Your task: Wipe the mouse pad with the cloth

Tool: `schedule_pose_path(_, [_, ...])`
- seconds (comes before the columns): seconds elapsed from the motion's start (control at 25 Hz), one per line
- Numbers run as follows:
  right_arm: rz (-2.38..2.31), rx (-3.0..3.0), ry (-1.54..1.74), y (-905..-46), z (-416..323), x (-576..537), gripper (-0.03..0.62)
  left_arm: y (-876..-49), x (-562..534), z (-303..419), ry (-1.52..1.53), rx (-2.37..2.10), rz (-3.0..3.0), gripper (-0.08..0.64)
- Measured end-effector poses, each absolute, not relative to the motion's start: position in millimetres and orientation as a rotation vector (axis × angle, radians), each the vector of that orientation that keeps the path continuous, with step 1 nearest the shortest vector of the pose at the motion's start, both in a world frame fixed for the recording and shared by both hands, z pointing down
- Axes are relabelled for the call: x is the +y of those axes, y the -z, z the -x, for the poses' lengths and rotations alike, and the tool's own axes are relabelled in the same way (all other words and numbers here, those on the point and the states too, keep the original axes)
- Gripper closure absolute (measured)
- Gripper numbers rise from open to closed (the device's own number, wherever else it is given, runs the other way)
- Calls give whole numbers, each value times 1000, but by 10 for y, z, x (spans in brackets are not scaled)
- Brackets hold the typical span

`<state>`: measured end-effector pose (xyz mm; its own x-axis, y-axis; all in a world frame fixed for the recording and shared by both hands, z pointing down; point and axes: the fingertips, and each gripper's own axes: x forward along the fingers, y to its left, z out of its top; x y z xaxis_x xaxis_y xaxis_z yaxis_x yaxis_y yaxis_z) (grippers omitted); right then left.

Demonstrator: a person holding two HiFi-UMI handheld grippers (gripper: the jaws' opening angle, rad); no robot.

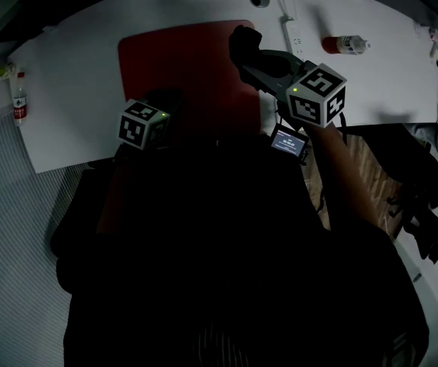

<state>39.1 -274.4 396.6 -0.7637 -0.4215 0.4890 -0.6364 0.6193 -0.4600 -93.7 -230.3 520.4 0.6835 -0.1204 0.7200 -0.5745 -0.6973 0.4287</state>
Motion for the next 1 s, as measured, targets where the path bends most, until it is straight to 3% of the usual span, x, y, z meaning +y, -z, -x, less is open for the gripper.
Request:
schedule_pose_path(0.64, [-692,-2400,-956,-4908,-527,-2841,528,-5940,-2264,1058,-1022,-579,-2019,552])
schedule_pose_path(1.0, [-643,-2320,-964,-5334,-583,-2778,528,-6504,-2293,1404,-1270,-661,-1867,552])
